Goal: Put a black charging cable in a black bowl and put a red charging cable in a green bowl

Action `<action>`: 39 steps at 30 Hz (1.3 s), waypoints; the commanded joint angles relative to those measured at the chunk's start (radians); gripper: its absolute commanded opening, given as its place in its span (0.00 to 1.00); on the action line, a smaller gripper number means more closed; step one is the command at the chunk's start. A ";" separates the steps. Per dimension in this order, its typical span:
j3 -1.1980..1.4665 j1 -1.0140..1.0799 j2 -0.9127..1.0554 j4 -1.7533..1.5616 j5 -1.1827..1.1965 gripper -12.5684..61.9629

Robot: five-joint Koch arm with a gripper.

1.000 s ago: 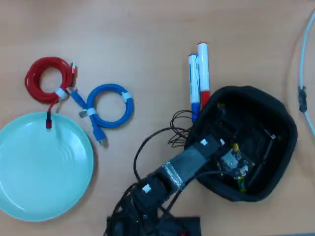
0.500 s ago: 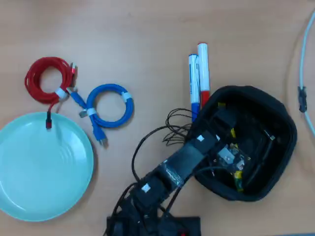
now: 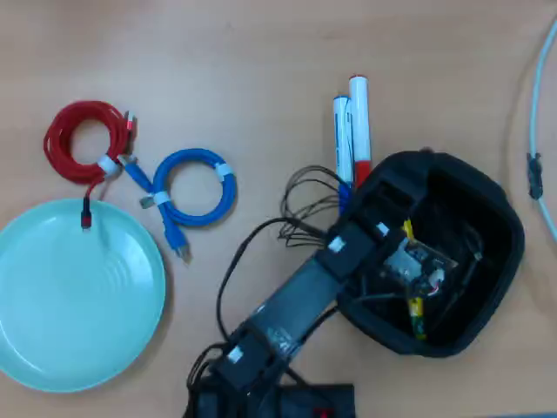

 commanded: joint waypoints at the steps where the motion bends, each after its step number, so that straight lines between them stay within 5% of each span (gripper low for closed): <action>1: -0.126 -0.038 0.117 0.006 -0.026 0.92; 8: -0.097 -0.152 0.150 0.094 -0.028 0.92; 22: 0.072 -0.994 0.138 0.135 -0.012 0.92; 39: 0.153 -1.413 -0.118 0.103 0.144 0.92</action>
